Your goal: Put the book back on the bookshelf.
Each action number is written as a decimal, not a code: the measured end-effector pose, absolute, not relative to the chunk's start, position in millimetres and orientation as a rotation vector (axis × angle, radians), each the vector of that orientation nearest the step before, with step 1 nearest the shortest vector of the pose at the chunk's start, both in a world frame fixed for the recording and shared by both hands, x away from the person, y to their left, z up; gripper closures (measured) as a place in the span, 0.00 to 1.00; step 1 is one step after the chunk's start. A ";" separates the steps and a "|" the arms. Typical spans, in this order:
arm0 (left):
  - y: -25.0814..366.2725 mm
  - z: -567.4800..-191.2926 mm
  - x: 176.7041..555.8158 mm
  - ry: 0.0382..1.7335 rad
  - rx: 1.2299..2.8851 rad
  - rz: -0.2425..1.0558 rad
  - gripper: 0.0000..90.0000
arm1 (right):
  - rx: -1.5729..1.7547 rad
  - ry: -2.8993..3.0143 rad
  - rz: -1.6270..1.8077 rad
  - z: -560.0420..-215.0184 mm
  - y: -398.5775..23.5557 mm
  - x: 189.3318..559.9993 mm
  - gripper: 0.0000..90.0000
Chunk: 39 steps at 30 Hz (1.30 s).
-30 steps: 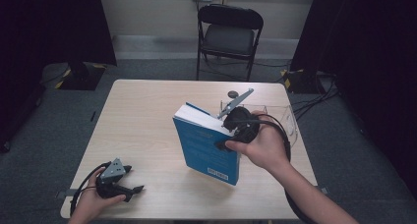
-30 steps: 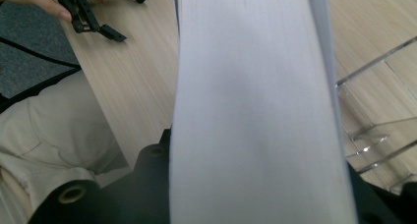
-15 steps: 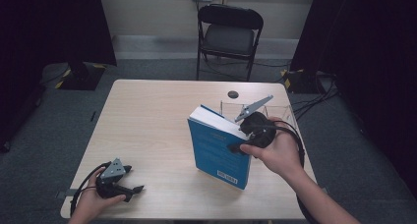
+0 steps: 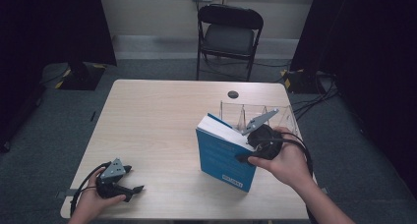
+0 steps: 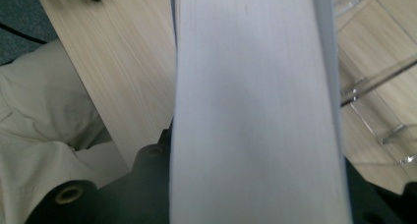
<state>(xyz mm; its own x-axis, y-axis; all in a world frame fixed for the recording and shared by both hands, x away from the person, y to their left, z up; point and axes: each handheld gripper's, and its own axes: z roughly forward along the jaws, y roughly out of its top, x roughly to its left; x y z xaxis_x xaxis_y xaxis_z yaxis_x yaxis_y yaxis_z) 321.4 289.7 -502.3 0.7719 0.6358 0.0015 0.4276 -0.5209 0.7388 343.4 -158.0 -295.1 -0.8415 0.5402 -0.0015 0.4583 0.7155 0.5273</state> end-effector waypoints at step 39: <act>288.9 -502.5 321.2 0.794 2.196 0.344 0.12 | 0.904 2.739 0.736 -305.3 -155.2 344.9 0.68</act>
<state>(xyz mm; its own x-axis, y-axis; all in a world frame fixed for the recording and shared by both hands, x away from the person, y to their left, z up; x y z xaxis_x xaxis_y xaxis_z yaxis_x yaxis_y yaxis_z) 321.2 288.9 -502.5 0.7701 0.6379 -0.0051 0.4328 -0.5166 0.7388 344.9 -155.2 -305.3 -0.8033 0.5956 -0.0019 0.5144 0.6954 0.5017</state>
